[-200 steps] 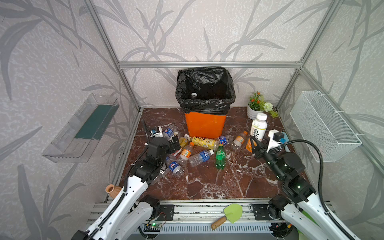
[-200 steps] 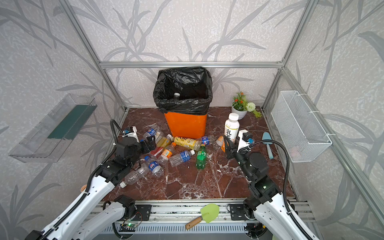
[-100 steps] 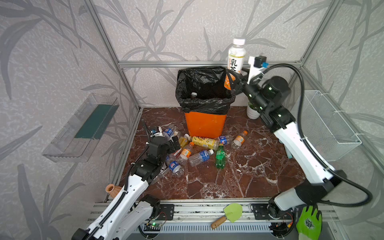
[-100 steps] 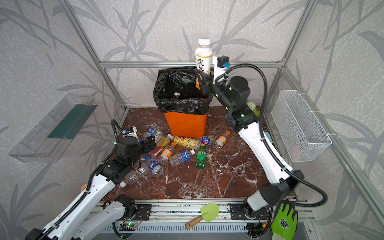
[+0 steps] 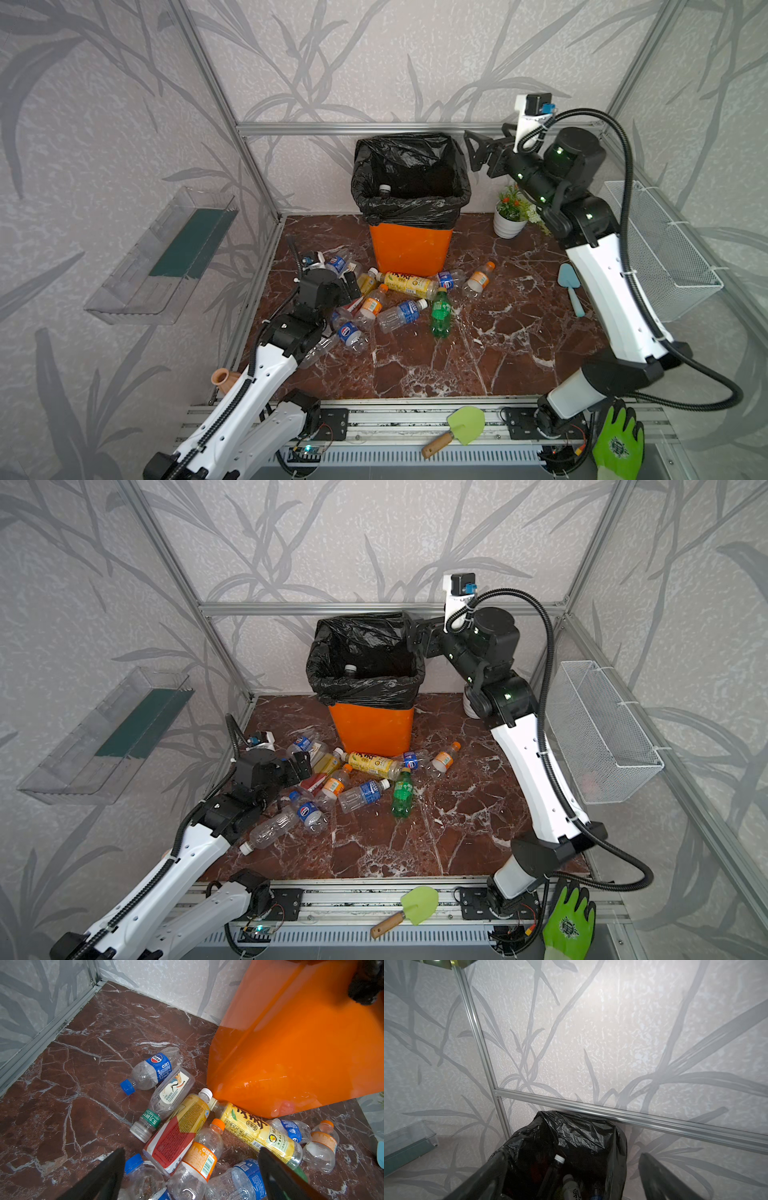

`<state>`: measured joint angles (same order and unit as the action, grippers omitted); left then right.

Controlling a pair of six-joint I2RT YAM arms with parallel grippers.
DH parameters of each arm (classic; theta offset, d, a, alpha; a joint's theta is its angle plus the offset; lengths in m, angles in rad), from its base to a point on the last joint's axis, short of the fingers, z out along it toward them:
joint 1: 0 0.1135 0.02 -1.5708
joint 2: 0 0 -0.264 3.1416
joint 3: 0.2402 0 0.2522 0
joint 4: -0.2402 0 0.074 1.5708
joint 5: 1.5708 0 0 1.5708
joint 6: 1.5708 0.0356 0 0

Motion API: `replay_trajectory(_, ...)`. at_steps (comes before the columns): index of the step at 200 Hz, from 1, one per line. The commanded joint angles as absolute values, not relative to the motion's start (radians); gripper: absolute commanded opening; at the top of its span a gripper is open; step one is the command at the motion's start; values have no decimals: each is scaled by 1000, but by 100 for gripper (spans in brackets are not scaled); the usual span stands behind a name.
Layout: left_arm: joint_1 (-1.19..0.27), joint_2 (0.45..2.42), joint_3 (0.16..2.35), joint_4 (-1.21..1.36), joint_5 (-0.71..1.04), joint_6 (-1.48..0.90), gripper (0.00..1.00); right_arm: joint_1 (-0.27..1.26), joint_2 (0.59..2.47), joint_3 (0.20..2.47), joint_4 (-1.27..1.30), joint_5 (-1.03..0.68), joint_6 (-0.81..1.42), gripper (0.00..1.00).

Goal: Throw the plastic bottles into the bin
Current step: 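Lower the right gripper back to the pile toward the green soda bottle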

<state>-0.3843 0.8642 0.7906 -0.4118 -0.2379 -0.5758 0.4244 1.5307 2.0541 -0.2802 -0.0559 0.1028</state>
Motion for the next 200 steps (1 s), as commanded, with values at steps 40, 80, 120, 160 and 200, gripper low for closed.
replay_trajectory(40, -386, 869, 778, -443, -209, -573, 99, 366, 1248, 1370, -47, -17, 208, 100)
replay_trajectory(80, -391, 913, 767, -432, -173, -574, 99, 292, 1075, 857, -10, -17, 419, 99)
replay_trajectory(120, -396, 955, 757, -407, -178, -607, 99, 315, 1035, 493, 103, -186, 674, 89)
replay_trajectory(160, -397, 971, 760, -394, -174, -608, 99, 479, 1081, 435, 122, -123, 712, 89)
replay_trajectory(200, -397, 975, 769, -400, -179, -596, 99, 523, 1201, 516, 99, -169, 685, 90)
